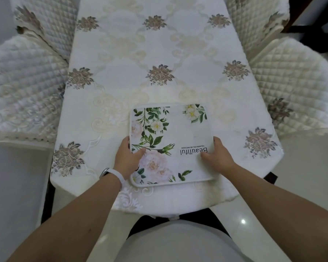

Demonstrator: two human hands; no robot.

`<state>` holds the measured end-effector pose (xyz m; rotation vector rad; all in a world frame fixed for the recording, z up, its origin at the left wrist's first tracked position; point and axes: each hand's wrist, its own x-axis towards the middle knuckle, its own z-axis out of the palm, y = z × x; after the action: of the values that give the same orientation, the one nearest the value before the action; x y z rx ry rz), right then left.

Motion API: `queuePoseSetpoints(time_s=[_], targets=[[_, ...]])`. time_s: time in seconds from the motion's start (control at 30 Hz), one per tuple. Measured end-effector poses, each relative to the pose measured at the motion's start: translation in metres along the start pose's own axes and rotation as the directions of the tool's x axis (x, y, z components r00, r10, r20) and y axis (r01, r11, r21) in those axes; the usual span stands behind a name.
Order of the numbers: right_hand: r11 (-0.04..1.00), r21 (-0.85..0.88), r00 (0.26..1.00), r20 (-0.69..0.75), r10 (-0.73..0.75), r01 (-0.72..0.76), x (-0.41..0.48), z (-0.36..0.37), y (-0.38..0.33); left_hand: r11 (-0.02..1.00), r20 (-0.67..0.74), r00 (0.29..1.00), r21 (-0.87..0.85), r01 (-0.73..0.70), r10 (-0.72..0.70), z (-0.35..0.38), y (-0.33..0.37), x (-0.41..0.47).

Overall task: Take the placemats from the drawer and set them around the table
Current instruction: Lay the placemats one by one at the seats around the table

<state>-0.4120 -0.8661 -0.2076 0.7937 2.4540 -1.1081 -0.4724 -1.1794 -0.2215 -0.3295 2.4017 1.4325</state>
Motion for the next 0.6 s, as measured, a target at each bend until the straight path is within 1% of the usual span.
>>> queuePoseSetpoints(time_s=[0.07, 0.17, 0.23, 0.4, 0.5, 0.6], targets=[[1.000, -0.031, 1.000, -0.007, 0.005, -0.005, 0.004, 0.001, 0.001, 0.998, -0.005, 1.000, 0.067, -0.021, 0.021, -0.001, -0.002, 0.005], [0.999, -0.048, 1.000, -0.027, -0.014, 0.013, 0.006, 0.002, 0.001, 0.977, -0.008, 1.000, 0.215, -0.019, 0.021, -0.003, -0.004, 0.010], [0.998, -0.054, 0.999, -0.038, -0.018, 0.015, 0.007, 0.002, -0.001, 0.970, -0.018, 1.000, 0.243, -0.017, 0.022, -0.004, -0.002, 0.010], [0.999, -0.012, 0.998, -0.056, -0.032, 0.032, 0.012, -0.004, -0.009, 0.987, -0.082, 0.997, 0.158, 0.001, 0.012, -0.002, 0.008, 0.006], [0.997, 0.069, 0.999, -0.051, -0.018, 0.021, 0.015, -0.008, -0.015, 1.000, -0.115, 0.993, 0.001, 0.019, -0.019, -0.001, 0.015, 0.003], [0.989, 0.148, 0.996, -0.091, 0.006, 0.007, 0.019, -0.007, -0.018, 0.989, -0.077, 0.995, -0.140, 0.048, -0.060, -0.002, 0.020, -0.001]])
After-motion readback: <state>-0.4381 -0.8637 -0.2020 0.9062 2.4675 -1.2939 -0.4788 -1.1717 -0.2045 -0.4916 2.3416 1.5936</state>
